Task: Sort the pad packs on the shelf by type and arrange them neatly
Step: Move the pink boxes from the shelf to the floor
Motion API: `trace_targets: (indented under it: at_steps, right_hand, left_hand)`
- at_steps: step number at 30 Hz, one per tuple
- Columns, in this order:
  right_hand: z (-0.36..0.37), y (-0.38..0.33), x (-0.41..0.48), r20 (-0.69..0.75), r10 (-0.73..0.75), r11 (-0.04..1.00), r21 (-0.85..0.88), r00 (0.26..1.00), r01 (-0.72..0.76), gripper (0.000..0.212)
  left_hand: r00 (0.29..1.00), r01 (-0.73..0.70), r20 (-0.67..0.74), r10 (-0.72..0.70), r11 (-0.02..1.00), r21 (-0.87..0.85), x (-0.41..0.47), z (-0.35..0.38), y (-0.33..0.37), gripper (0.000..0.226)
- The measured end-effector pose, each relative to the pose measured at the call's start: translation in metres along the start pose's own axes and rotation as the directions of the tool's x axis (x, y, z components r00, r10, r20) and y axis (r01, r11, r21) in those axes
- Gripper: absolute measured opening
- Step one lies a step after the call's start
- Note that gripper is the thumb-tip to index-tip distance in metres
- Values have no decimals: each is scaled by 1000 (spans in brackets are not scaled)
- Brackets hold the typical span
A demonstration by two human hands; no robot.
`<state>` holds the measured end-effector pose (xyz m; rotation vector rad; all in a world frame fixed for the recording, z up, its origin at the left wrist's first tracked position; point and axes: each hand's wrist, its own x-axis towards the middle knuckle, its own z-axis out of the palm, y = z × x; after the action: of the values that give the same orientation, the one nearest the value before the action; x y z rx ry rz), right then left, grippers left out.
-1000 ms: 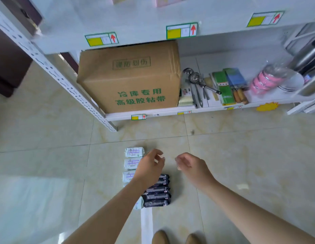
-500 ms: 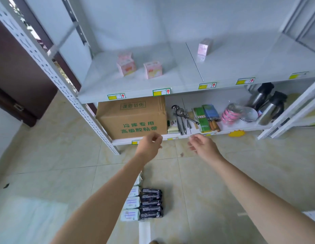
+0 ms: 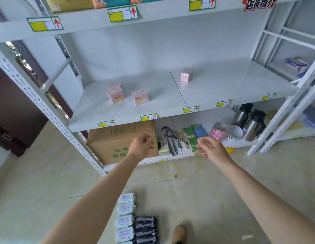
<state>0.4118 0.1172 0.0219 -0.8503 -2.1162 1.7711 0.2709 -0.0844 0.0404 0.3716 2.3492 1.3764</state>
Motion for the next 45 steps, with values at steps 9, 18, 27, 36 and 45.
trace_targets:
  at_steps: [9, 18, 27, 36, 45]
  right_hand:
    - [-11, -19, 108, 39, 37, 999, -29, 999, -36, 12]
    - [-2, -17, 208, 41, 83, 992, -95, 996, -78, 8]
    - [-7, -33, 313, 123, 61, 978, -204, 990, -35, 31]
    - [-16, -59, 444, 151, 8, 941, -336, 989, 43, 48]
    - [-18, -73, 544, 80, -58, 882, -462, 995, 89, 50]
  left_hand:
    - [998, 66, -18, -67, 996, -58, 112, 13, 13, 6]
    - [989, 132, -54, -135, 990, -44, 212, 5, 16, 6]
    - [965, 146, -234, -117, 983, 113, 291, -8, 26, 36]
    - [951, 232, -288, -115, 881, 414, 364, -25, 33, 71]
    - [982, 184, -149, -117, 772, 609, 418, -37, 26, 101]
